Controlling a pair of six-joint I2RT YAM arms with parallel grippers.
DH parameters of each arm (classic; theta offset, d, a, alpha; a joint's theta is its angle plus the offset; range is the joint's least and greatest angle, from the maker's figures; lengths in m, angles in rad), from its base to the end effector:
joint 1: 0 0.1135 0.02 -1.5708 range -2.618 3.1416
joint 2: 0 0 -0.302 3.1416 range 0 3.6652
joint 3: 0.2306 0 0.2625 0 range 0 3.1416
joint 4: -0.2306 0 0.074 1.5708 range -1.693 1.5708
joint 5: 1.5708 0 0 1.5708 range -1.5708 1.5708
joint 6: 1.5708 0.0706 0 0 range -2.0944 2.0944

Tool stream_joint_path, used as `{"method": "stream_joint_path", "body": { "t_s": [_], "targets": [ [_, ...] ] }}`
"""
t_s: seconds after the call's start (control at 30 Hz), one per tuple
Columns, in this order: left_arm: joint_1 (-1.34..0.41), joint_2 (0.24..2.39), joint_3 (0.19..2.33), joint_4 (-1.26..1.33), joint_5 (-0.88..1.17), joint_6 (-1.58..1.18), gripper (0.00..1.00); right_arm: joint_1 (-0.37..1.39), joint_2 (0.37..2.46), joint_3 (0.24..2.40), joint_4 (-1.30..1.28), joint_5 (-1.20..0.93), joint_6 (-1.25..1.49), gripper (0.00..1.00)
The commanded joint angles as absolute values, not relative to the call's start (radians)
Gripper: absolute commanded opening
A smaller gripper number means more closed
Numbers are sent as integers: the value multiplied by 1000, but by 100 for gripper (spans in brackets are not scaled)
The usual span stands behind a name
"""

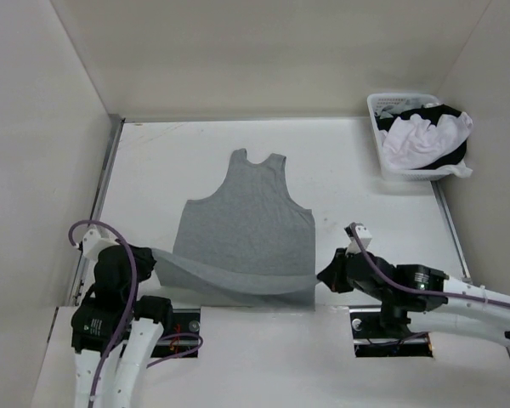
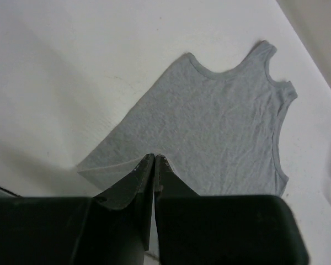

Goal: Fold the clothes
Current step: Fold the tank top

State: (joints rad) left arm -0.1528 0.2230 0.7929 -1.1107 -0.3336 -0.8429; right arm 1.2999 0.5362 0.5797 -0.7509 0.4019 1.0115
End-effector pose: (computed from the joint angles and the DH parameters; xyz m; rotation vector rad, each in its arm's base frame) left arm 0.0321 0.0184 0.2962 -0.8898 1.8898 -0.2544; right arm 0.0584 0.1070 0.2485 -0.1182 2.3336 0.7896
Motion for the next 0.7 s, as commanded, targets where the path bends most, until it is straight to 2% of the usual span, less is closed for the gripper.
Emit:
{"method": "stream_joint_path", "body": {
  "t_s": [0.0,0.17,0.37,0.67],
  "targets": [
    [-151,307,772,-1013,-357,-867,1,1181,598,609,-588,434,928,1],
    [-143,506,698,-665,-362,-873,1,873,662,647,-408,287,741,1],
    [-123,854,765,-300,-354,-890,0,544,885,733,-177,75,644,1],
    [-35,1306,900,37,-304,-882,0,317,1328,1018,3,-18,615,2]
  ]
}}
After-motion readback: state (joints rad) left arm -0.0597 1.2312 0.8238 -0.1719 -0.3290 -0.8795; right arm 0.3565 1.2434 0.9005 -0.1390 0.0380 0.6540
